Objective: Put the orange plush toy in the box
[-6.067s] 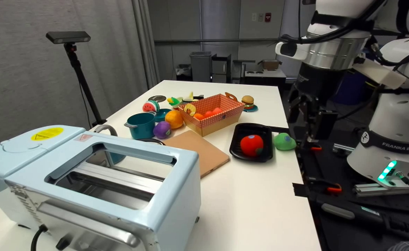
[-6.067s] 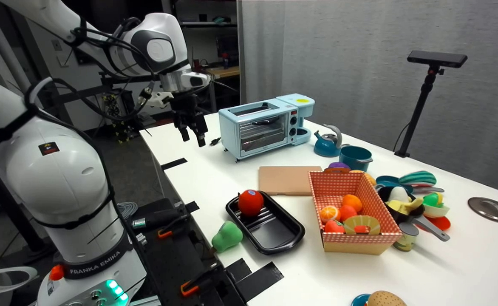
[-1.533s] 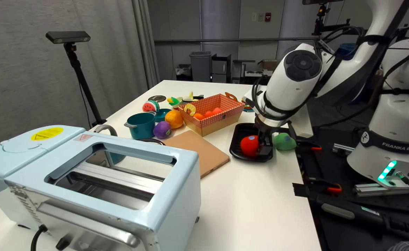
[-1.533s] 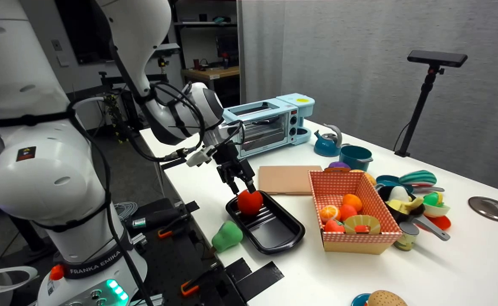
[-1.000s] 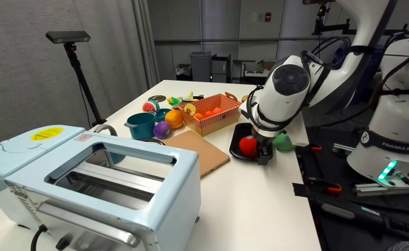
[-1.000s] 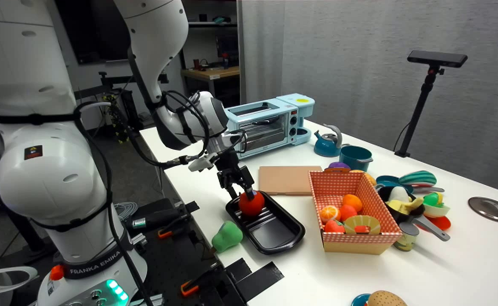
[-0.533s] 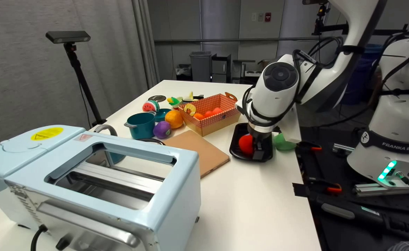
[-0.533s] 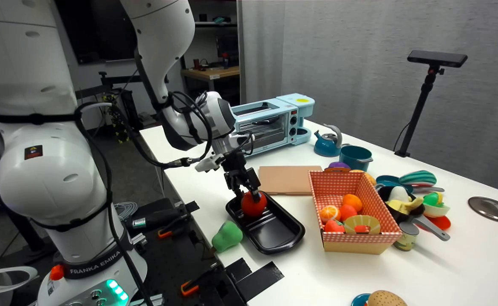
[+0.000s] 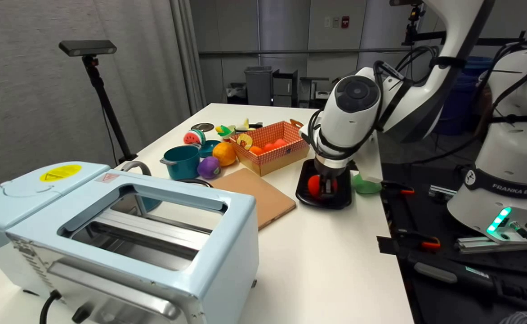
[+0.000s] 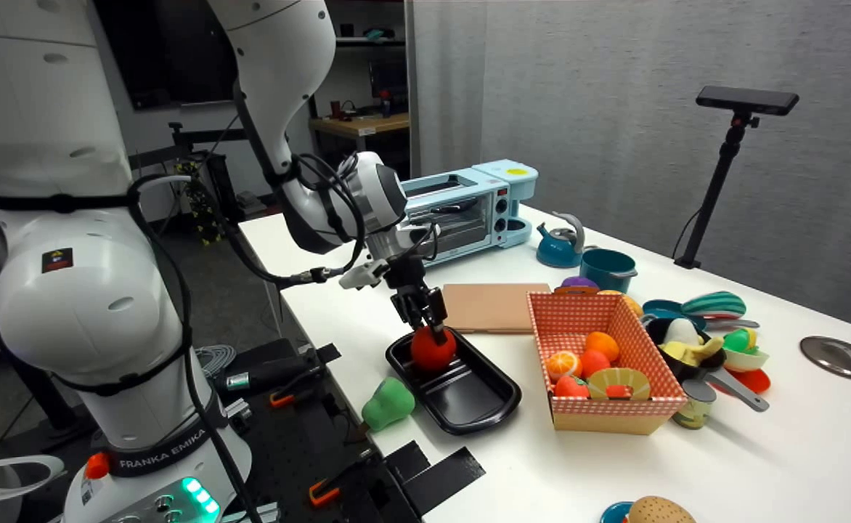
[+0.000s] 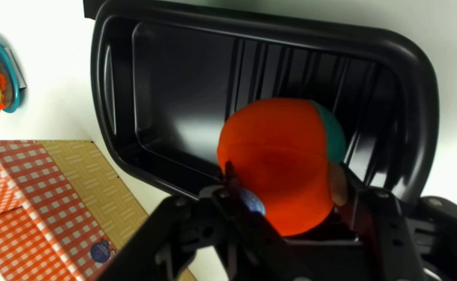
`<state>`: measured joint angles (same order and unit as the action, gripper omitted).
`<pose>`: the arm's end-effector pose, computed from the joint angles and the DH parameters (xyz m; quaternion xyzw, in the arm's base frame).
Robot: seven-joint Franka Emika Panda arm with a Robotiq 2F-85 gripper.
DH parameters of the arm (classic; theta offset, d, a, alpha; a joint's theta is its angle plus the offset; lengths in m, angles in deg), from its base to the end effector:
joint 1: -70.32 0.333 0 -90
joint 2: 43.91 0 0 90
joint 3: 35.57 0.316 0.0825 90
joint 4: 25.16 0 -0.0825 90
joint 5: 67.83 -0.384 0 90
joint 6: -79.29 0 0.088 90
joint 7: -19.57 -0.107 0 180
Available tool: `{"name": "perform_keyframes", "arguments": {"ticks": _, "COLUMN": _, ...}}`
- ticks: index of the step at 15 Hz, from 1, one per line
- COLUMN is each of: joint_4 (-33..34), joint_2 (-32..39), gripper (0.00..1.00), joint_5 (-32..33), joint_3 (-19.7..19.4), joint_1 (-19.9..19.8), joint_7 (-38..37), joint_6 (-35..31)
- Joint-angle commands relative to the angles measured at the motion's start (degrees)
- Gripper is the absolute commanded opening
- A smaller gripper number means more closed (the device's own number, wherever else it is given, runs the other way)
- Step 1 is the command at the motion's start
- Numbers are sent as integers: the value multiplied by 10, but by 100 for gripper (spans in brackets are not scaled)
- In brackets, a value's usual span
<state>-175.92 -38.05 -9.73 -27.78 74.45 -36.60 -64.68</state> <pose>0.3910 0.0914 0.1945 0.9655 0.0630 0.0543 0.2466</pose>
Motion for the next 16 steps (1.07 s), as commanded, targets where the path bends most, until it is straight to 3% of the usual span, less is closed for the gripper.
{"name": "perform_keyframes", "arguments": {"ticks": 1, "joint_4": 0, "joint_2": -12, "gripper": 30, "joint_5": -7, "joint_3": -10, "joint_1": 11, "joint_7": -11, "joint_6": -15}}
{"name": "perform_keyframes", "arguments": {"ticks": 4, "joint_4": 2, "joint_2": -37, "gripper": 10, "joint_5": -21, "joint_3": -10, "joint_1": 10, "joint_7": -13, "joint_6": -17}}
{"name": "perform_keyframes", "arguments": {"ticks": 8, "joint_4": 22, "joint_2": -74, "gripper": 4, "joint_5": -50, "joint_3": -17, "joint_1": 1, "joint_7": -8, "joint_6": -18}}
{"name": "perform_keyframes", "arguments": {"ticks": 16, "joint_4": 89, "joint_2": -93, "gripper": 6, "joint_5": -53, "joint_3": -54, "joint_1": -25, "joint_7": -5, "joint_6": -21}}
